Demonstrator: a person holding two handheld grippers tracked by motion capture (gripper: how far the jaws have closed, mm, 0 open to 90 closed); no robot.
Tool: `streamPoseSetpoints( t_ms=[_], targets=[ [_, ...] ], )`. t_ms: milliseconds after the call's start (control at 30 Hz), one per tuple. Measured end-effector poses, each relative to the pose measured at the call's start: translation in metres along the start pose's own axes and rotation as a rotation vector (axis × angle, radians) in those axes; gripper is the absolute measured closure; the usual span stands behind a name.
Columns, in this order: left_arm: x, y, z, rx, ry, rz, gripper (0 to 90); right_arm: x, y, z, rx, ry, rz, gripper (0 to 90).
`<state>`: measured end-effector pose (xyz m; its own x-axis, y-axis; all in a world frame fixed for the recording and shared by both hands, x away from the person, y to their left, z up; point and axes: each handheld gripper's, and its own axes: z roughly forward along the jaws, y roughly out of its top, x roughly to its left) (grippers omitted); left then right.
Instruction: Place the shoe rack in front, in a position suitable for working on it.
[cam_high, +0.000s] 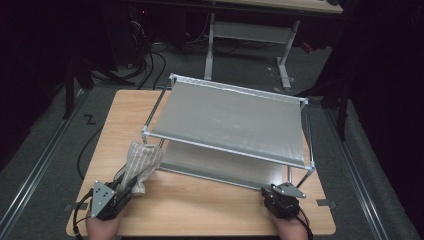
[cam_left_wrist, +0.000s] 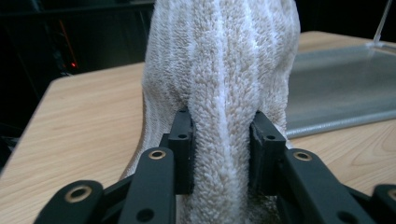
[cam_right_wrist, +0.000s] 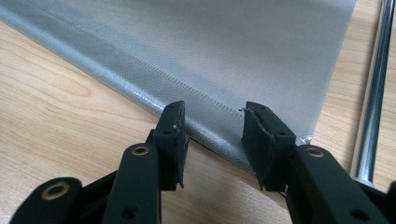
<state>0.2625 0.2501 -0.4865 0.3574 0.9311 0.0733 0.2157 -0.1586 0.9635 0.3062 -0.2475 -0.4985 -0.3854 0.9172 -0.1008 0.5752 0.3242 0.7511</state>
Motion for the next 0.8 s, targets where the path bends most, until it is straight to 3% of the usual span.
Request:
streamPoseSetpoints(
  t_ms=[133,200,300,467,500,567,633,667,800],
  targets=[
    [-0.001,-0.004,0.017,0.082,-0.045,0.005,59.2,0.0,0.0,0.0,-0.002,-0.003,-0.001,59.9],
    [0.0,-0.005,0.024,0.11,-0.072,-0.028,50.6,-0.001,0.0,0.0,-0.003,-0.001,-0.003,60.0],
    [0.0,-0.002,0.029,0.11,-0.075,-0.029,40.7,0.0,0.0,0.0,-0.003,-0.002,-0.002,60.0],
    [-0.005,0.01,0.041,0.096,-0.06,0.02,29.4,0.0,0.0,0.0,-0.003,-0.001,-0.001,60.0],
    [-0.007,0.014,0.051,0.154,-0.042,0.049,28.2,0.0,0.0,0.0,-0.002,-0.002,-0.002,60.0],
    [-0.007,0.016,0.055,0.175,-0.04,0.048,27.1,0.0,0.0,0.0,-0.002,-0.001,-0.001,60.0],
    [-0.005,0.02,0.06,0.194,-0.055,0.011,27.8,-0.001,0.0,0.0,-0.004,0.0,-0.004,59.9],
    [-0.003,0.022,0.063,0.232,-0.074,-0.043,25.0,-0.001,0.0,0.0,-0.004,0.0,-0.004,59.9],
    [-0.004,0.017,0.068,0.281,-0.095,-0.069,22.0,-0.001,-0.001,0.0,-0.004,0.001,-0.003,59.9]
  ],
)
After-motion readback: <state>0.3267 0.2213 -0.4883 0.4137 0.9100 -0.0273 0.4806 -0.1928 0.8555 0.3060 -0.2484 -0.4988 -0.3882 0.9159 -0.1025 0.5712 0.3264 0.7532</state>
